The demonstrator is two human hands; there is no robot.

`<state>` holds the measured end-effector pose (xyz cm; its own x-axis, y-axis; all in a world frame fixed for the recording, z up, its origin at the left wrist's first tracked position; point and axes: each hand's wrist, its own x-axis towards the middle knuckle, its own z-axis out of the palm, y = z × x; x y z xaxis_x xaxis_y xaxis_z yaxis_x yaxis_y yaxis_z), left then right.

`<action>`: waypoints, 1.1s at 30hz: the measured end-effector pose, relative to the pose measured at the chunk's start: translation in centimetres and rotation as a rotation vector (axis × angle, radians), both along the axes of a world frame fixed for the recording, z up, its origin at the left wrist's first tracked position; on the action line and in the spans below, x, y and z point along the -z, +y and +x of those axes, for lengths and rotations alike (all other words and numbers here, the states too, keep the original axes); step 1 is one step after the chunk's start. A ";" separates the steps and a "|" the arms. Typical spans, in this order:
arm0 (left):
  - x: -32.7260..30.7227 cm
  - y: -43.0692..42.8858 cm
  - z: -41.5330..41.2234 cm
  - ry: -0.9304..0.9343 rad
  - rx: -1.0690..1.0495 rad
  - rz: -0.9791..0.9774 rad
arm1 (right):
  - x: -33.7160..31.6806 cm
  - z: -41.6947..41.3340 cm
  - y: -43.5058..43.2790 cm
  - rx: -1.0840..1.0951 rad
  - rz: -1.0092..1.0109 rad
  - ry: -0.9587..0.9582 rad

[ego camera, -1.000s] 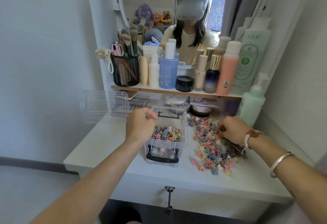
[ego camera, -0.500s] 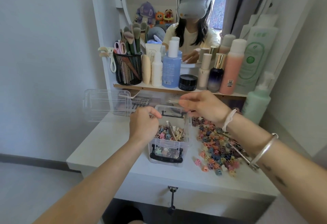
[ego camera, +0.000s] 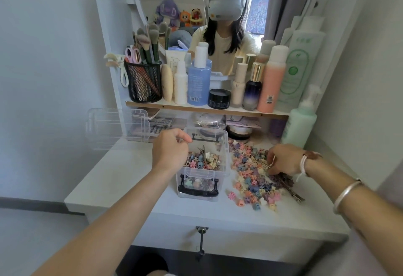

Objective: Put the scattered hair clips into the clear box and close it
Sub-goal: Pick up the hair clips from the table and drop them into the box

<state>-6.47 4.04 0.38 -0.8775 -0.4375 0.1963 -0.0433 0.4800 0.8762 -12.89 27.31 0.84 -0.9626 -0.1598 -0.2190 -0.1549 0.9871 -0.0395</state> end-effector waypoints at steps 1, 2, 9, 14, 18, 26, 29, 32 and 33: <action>0.0 0.0 0.0 -0.001 0.001 -0.001 | 0.1 0.0 0.0 0.000 -0.011 0.023; 0.0 0.0 0.1 -0.001 0.001 0.001 | 0.3 0.0 -0.1 0.002 -0.025 0.047; -0.1 0.1 0.2 0.000 0.000 -0.004 | 0.8 -0.2 0.0 -0.016 -0.084 0.083; -0.2 0.1 0.2 -0.002 0.002 -0.006 | 0.6 -0.3 0.1 -0.032 -0.121 0.107; -0.1 0.1 0.1 0.003 -0.002 0.001 | -0.4 -0.6 -0.1 -0.038 -0.185 0.165; -0.1 0.1 0.0 0.003 -0.007 -0.018 | -4.3 0.8 -3.6 -0.115 -0.778 0.200; -0.1 0.0 0.0 0.001 -0.006 -0.019 | -5.2 2.0 -6.9 -0.140 -1.016 0.012; 0.0 0.0 -0.1 0.005 -0.007 -0.024 | -4.8 2.0 -9.1 -0.135 -1.014 -0.118; 0.0 0.0 -0.1 0.006 -0.008 -0.023 | -4.7 1.9 -9.3 -0.122 -0.992 -0.160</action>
